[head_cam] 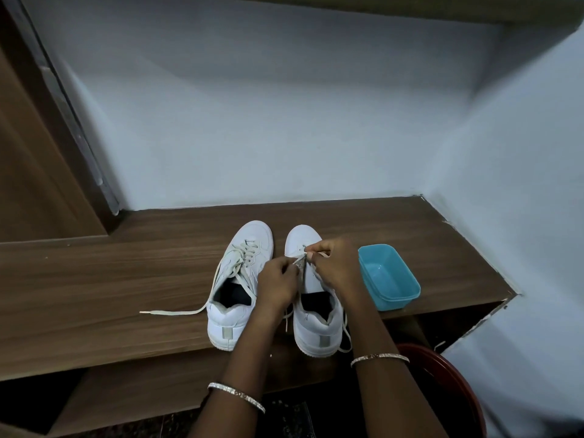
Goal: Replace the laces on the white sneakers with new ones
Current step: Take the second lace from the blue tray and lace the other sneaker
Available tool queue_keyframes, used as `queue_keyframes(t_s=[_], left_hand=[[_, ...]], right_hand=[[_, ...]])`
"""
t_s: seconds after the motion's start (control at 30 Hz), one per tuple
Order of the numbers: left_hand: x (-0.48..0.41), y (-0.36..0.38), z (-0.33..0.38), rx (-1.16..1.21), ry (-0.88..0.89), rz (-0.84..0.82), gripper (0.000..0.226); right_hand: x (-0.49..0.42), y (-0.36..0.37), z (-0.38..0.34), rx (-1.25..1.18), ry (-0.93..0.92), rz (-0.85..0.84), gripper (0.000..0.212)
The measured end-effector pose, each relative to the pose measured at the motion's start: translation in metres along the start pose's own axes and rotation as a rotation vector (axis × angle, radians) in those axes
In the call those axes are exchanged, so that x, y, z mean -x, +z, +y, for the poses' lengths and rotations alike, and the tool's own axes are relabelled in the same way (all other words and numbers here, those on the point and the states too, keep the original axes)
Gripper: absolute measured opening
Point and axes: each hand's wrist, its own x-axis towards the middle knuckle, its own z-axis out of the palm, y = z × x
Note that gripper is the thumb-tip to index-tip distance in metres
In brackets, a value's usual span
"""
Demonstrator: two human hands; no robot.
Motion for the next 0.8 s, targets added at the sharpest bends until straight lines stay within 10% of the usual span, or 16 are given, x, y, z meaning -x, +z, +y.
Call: queue_keyframes(t_s=[0.8], left_hand=[[0.0,-0.002,-0.021,0.088,0.146,-0.003,0.023]], right_hand=[[-0.003,0.014,0.043,-0.032,-0.063,0.096,0.006]])
